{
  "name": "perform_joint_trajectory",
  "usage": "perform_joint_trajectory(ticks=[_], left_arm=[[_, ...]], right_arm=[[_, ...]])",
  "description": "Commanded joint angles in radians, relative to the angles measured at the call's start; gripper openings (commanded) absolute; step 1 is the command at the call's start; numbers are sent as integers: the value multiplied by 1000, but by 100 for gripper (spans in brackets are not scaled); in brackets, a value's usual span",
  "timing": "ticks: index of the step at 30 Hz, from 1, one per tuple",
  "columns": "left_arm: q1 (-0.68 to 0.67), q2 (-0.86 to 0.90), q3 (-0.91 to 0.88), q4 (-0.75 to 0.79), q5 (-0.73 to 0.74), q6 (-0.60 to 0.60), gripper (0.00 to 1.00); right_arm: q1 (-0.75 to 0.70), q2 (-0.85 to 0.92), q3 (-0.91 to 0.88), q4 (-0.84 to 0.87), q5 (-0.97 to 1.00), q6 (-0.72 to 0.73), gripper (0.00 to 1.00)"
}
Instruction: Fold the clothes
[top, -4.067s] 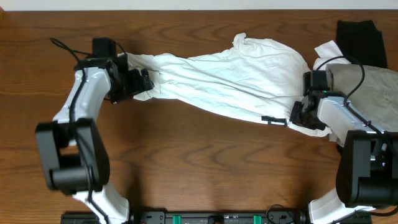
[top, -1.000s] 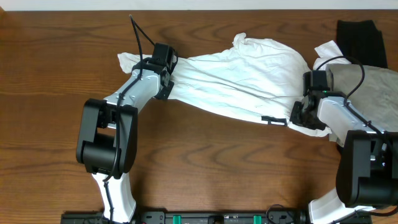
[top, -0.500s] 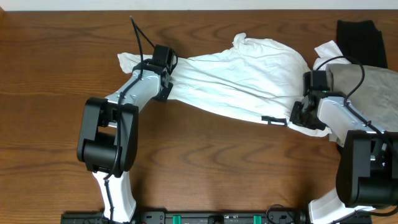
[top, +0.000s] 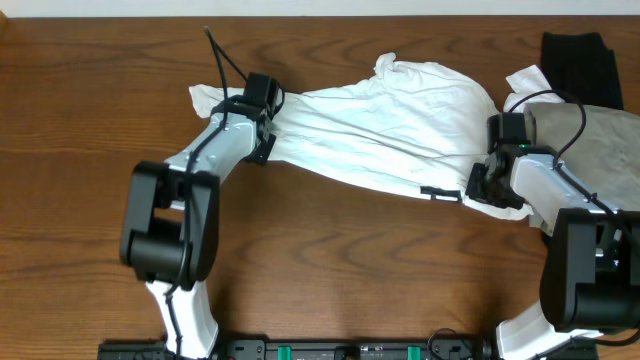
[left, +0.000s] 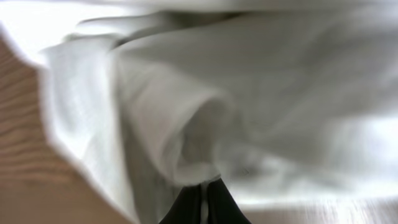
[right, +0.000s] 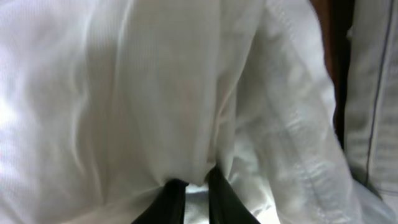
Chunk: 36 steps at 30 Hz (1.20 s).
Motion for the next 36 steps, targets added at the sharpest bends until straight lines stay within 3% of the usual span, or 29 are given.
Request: perform_joint_trajectory(ticks=[1, 11, 16, 24, 36], left_arm=[[8, -114, -6, -35, -18, -60, 6], [21, -307, -6, -143, -18, -140, 6], [46, -356, -6, -185, -18, -174, 6], [100, -431, -6, -196, -10, -277, 6], [130, -585, -6, -203, 8, -322, 6]], right_arm=[[-31, 68, -25, -98, -30, -8, 11], [-28, -99, 146, -257, -92, -29, 15], [-28, -230, 165, -267, -121, -61, 21], [-28, -407, 169, -337, -119, -75, 22], [-28, -462, 167, -467, -34, -77, 24]])
